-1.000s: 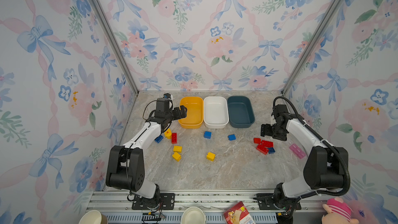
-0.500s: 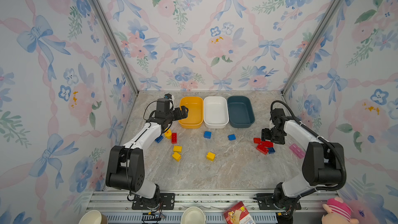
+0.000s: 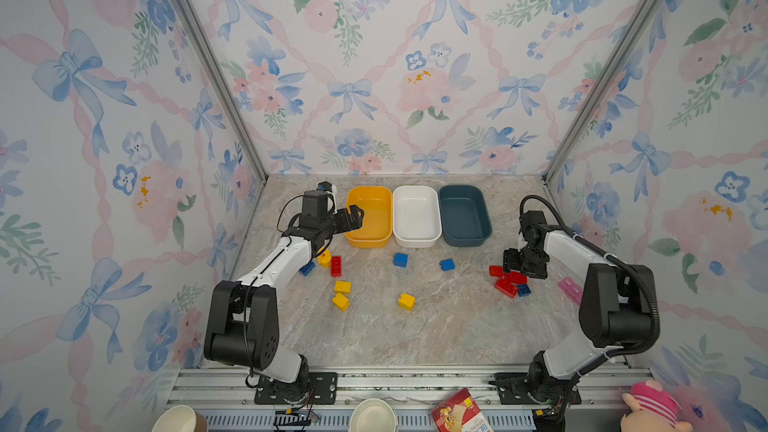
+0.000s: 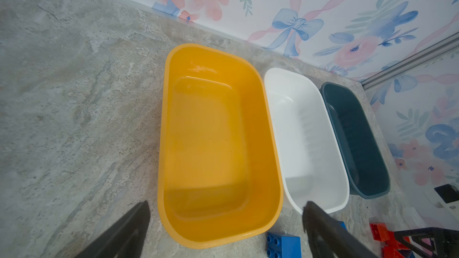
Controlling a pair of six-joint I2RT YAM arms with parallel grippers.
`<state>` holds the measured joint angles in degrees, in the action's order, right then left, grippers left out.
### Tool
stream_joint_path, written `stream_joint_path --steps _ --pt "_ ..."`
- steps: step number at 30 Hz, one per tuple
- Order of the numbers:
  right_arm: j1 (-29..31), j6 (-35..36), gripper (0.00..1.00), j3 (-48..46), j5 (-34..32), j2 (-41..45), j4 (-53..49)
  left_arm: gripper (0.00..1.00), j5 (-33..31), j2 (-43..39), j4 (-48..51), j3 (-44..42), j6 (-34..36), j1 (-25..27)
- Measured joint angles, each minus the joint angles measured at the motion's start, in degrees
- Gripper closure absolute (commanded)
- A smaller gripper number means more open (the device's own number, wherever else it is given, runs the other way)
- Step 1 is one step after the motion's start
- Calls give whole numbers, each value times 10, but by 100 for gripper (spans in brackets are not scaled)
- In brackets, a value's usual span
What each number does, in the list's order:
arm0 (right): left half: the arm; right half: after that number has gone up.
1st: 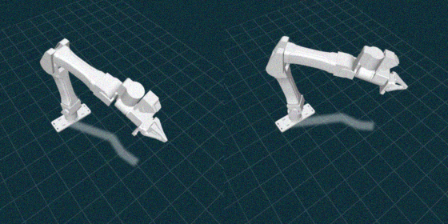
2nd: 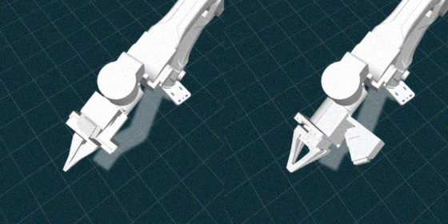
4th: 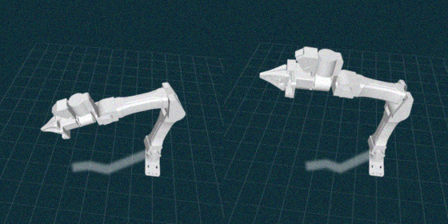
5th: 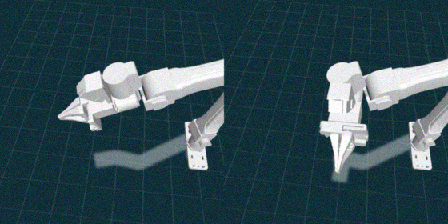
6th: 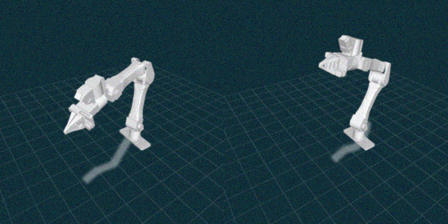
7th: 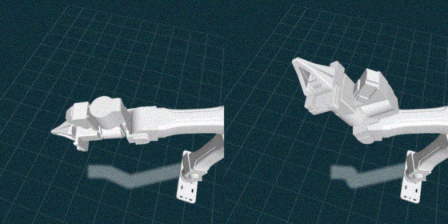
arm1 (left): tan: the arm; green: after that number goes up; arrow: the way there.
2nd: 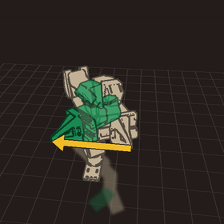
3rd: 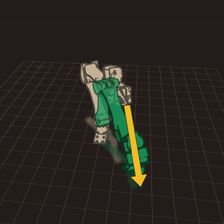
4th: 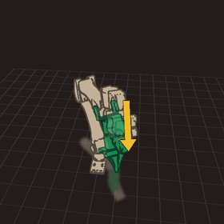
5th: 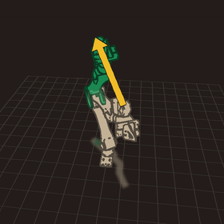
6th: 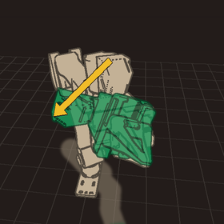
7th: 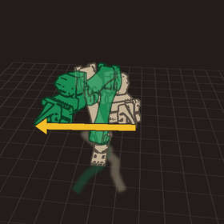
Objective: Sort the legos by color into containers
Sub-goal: 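Grasp the red 2x3 brick with the right gripper and lift it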
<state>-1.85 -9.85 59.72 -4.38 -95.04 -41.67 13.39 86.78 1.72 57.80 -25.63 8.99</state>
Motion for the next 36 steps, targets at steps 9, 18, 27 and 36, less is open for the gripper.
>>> stream_joint_path --steps 9,18,27,36 --pt "-5 0 23 -2 0 -16 3 2 0 0 0 -2 0 0" --pt "-11 0 27 -7 1 -16 8 2 0 -4 -3 -9 0 0" --pt "-11 0 28 -9 1 -26 16 2 0 -8 -4 -16 0 0" --pt "-12 2 46 -12 3 -28 18 2 0 -21 -4 -37 0 0"
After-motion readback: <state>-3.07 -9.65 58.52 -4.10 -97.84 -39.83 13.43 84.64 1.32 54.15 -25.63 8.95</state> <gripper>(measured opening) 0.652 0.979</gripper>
